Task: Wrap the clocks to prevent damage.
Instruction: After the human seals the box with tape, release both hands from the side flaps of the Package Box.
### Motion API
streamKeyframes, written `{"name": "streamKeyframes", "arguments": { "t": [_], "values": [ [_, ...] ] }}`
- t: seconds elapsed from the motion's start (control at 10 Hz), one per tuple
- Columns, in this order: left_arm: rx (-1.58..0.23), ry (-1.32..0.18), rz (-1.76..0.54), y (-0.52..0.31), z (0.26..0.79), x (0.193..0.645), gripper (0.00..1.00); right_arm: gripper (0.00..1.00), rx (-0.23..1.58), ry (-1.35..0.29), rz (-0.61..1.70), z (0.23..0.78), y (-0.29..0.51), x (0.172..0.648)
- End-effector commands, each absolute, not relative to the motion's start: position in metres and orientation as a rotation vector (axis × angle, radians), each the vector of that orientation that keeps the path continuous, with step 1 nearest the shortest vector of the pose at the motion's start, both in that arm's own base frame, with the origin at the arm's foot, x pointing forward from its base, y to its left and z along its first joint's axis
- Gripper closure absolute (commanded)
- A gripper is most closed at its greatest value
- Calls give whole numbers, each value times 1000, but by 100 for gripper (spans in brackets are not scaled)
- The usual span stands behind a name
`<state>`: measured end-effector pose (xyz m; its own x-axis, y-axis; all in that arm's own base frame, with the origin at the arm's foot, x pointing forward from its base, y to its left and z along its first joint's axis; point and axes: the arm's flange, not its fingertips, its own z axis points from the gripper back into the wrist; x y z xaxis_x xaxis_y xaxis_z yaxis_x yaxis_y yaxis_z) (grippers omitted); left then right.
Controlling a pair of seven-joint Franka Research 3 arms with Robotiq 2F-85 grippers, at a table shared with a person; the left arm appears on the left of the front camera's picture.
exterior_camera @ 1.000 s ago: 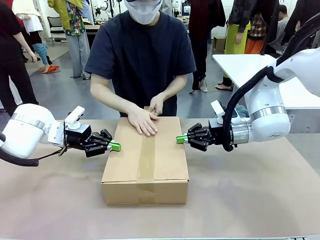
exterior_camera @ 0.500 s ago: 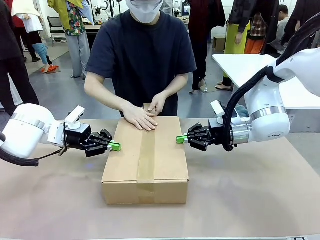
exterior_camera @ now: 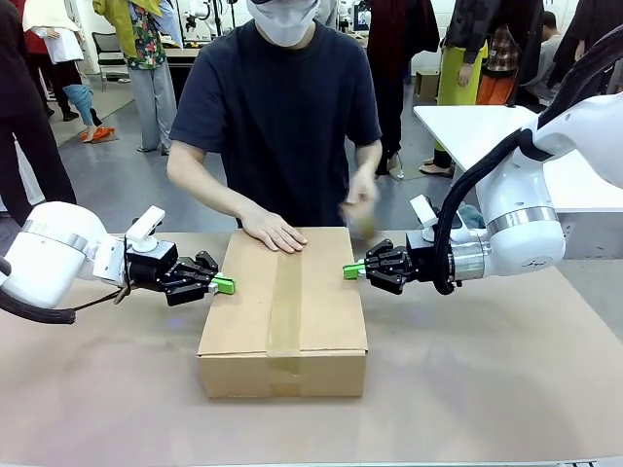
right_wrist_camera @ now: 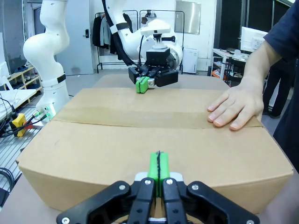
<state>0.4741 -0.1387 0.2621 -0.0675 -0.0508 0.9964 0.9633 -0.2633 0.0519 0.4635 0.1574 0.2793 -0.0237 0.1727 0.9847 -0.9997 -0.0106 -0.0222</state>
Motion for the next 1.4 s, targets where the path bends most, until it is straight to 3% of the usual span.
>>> {"name": "streamKeyframes", "arguments": {
  "t": [0.0, 1.3],
  "values": [
    [-1321, -1074, -1486, -139, 261, 475, 100, 99, 1071, -1092, 1295, 277, 158, 462],
    [-1321, -1074, -1486, -139, 261, 475, 100, 99, 1071, -1092, 1295, 277, 158, 462]
  ]
}}
